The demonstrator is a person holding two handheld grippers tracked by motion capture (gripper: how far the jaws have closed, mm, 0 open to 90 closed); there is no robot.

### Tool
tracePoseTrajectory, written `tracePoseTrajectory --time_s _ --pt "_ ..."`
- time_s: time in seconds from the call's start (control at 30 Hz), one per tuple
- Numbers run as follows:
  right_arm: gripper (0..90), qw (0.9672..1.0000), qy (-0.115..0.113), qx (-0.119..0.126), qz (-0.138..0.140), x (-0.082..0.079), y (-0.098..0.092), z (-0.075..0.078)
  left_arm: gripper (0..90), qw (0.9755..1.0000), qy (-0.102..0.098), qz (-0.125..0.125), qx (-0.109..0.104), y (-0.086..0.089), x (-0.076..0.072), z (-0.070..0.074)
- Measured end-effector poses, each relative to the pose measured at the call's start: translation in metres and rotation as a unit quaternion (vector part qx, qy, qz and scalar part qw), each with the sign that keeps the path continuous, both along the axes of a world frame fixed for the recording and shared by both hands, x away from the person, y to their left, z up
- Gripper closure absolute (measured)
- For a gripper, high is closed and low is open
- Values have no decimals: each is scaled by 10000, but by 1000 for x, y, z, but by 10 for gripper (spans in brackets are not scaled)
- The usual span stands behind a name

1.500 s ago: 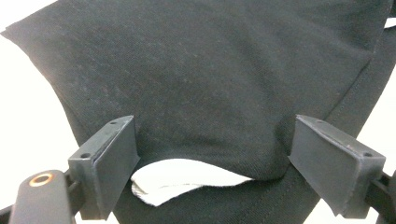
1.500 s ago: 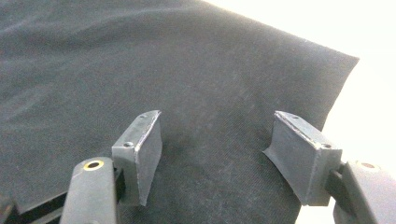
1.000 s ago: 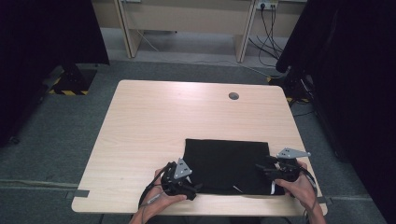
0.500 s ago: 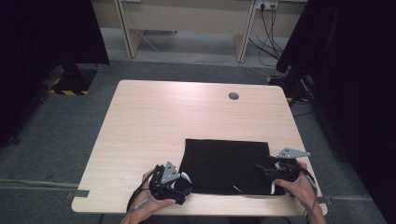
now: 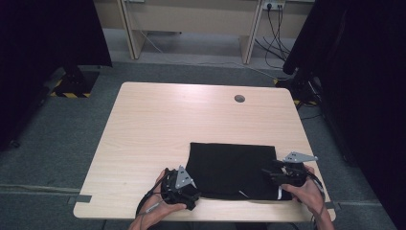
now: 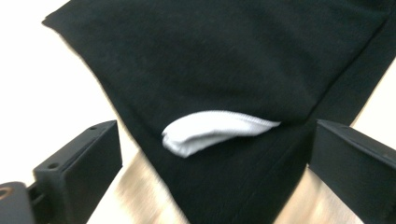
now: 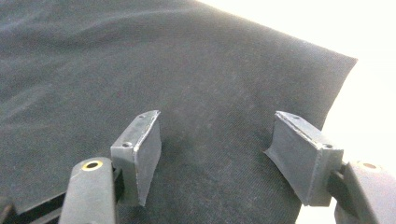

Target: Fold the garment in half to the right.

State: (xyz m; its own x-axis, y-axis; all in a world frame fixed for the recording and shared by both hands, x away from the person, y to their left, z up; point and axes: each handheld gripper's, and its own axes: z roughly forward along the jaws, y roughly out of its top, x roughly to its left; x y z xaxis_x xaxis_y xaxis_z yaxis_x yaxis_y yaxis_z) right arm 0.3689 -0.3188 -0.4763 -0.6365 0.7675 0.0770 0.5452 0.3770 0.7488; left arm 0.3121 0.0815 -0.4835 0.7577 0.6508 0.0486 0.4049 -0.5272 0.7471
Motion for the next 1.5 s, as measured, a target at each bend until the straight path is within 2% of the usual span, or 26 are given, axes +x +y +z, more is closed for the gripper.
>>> tracePoseTrajectory --time_s 0.03,0.07,0.1,0.13,0.17,0.2,0.23,0.27,0.3,0.33,0.37,0.4,0.43,0.6,0.83,0.93,1.23,1.3,1.4,1.5 --pt "343 10000 -2 -5 1 0 0 0 61 10000 0 -23 -19 -2 1 0" --pt "343 10000 6 3 2 0 0 0 125 10000 -14 -73 -42 -3 2 0" --pt "343 10000 6 3 2 0 0 0 125 9998 -27 -174 -93 -5 2 1" --pt "342 10000 4 -11 2 0 1 0 246 9992 -62 -347 -169 -6 2 1" --pt "342 10000 4 -11 2 0 1 0 322 9992 -62 -347 -169 -6 2 1" --pt "342 10000 -11 -23 4 0 1 0 383 9987 -139 -455 -186 -9 1 2" --pt "342 10000 -11 -23 4 0 1 0 446 9987 -139 -455 -186 -9 1 2" --pt "342 10000 8 -13 4 1 1 0 498 9980 -273 -550 -154 -13 -1 2" --pt "342 10000 25 -2 -3 1 1 0 550 9980 -273 -550 -154 -13 -1 2" --pt "342 10000 25 -2 -3 1 1 0 550 9977 -300 -592 -141 -14 -3 2" --pt "342 10000 3 -17 5 1 1 0 632 9975 -311 -616 -132 -16 -3 2" --pt "342 10000 3 -17 5 1 1 0 632 9973 -337 -646 -116 -18 -4 2" --pt "342 10000 -7 -23 9 1 1 0 677 9971 -356 -659 -102 -18 -5 2" --pt "344 10000 -8 -24 -5 0 1 0 708 9973 -278 -667 -158 -18 -5 2" --pt "345 10000 13 -34 -63 -2 -3 1 718 9972 -265 -686 -159 -21 -4 2" --pt "345 9998 34 -111 -170 -3 -4 2 722 9971 -174 -702 -217 -24 -3 2" --pt "343 9993 143 -261 -233 -5 -6 6 719 9976 -121 -631 -258 -26 -3 2" --pt "343 9993 80 -285 -233 -5 -4 9 719 9976 -125 -631 -258 -26 -3 2" --pt "343 9997 -13 -112 -227 -5 0 15 718 9977 -99 -610 -276 -27 -4 2" --pt "342 9999 -101 -117 -36 -7 11 22 715 9976 -48 -615 -313 -28 -3 2"
